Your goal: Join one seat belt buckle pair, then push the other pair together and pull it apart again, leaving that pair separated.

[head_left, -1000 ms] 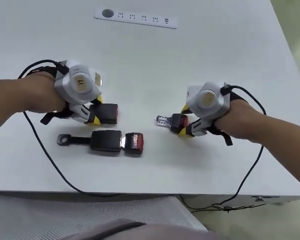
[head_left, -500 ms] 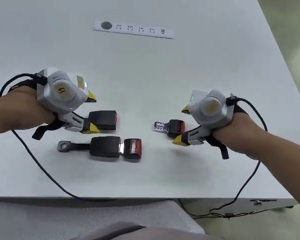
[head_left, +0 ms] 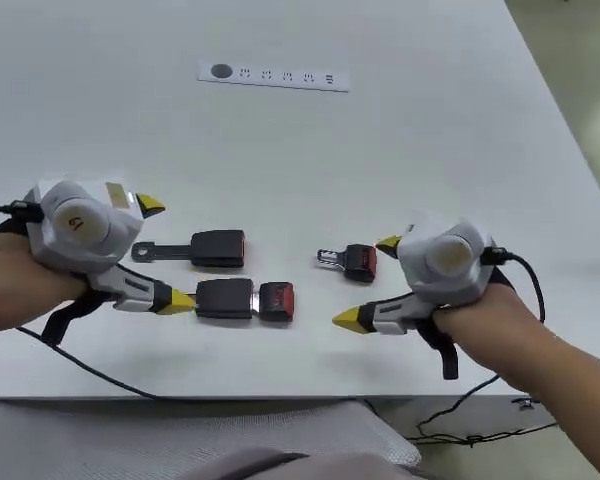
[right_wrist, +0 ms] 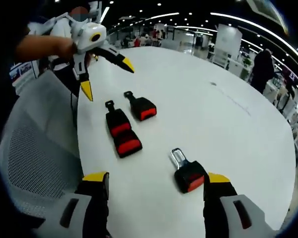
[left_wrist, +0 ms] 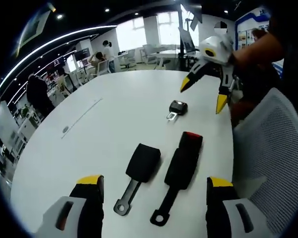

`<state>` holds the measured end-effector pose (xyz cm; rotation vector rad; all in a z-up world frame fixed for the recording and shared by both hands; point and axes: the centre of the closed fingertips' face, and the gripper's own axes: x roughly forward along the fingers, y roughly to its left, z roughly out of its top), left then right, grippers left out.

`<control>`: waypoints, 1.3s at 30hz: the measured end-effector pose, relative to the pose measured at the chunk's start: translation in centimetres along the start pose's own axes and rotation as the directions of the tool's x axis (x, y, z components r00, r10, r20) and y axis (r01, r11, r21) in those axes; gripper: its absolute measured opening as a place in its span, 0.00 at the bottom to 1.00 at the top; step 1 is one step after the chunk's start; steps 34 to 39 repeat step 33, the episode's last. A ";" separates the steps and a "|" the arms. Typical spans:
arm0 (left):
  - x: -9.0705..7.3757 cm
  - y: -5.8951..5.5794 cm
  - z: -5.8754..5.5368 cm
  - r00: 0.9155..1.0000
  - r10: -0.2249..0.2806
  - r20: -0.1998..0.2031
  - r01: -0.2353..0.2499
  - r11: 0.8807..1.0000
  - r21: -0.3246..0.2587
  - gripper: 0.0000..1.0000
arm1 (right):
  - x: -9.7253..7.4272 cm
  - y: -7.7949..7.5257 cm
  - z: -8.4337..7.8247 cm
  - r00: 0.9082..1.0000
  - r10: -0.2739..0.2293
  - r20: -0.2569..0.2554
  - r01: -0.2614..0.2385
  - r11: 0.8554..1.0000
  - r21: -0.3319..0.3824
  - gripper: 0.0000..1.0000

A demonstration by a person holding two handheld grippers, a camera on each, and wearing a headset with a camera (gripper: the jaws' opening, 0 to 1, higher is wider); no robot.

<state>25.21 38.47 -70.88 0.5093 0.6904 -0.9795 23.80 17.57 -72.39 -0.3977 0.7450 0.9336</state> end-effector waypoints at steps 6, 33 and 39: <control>-2.0 -0.9 -2.1 0.999 0.040 -0.001 -0.039 0.996 -0.086 0.99 | -1.4 0.2 -0.1 0.997 -0.070 0.037 0.069 0.997 0.035 0.95; -4.9 -1.3 -3.2 0.987 0.152 0.052 -0.134 0.959 -0.250 1.00 | -2.5 -0.2 -0.1 0.986 -0.138 0.099 0.130 0.988 0.084 1.00; -4.9 -1.3 -3.2 0.987 0.152 0.052 -0.134 0.959 -0.250 1.00 | -2.5 -0.2 -0.1 0.986 -0.138 0.099 0.130 0.988 0.084 1.00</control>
